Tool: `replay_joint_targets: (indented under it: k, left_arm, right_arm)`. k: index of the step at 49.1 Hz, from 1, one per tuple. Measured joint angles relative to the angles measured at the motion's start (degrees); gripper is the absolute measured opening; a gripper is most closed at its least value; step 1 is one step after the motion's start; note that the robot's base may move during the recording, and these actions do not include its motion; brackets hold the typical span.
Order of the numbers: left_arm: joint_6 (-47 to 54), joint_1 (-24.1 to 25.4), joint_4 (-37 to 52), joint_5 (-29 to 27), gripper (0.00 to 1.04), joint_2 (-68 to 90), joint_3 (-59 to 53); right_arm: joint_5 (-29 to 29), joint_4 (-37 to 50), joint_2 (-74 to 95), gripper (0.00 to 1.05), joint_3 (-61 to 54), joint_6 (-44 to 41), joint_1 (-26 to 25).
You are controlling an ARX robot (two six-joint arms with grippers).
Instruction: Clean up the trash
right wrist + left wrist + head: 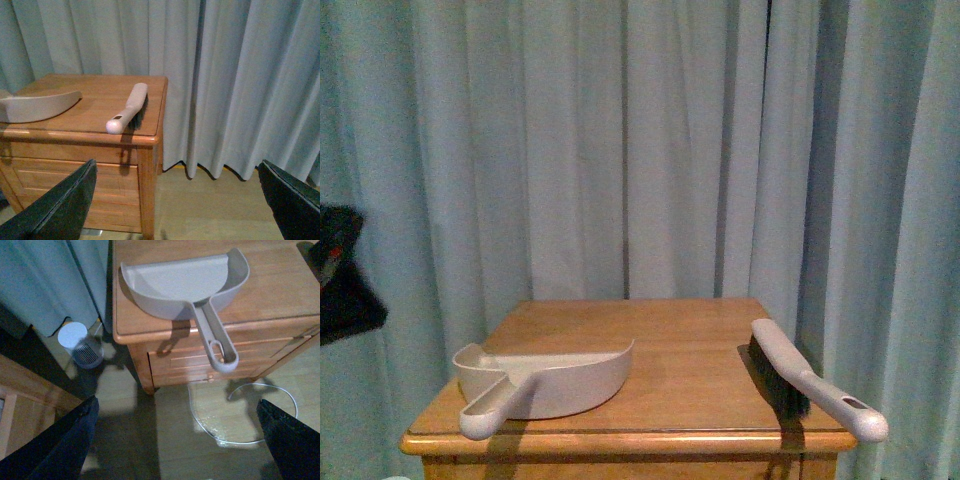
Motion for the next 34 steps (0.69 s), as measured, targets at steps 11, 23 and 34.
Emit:
replay_joint_targets:
  k: [11,23,34]
  left_arm:
    - [-1.64,-5.57,-5.81,-6.8,0.97,17.97,21.16]
    - [-2.71,-9.16,-7.65,-10.93,0.97,31.41,29.29]
    - [-2.58,-9.73,-6.6,-11.02,0.97,36.13,29.66]
  right_arm:
    - [0.0,-0.02,0.0,0.97,0.0,0.0,0.0]
    - [0.0,0.0,0.0,0.97,0.0,0.0,0.0]
    - [0.0,-0.02,0.0,0.97,0.0,0.0,0.0]
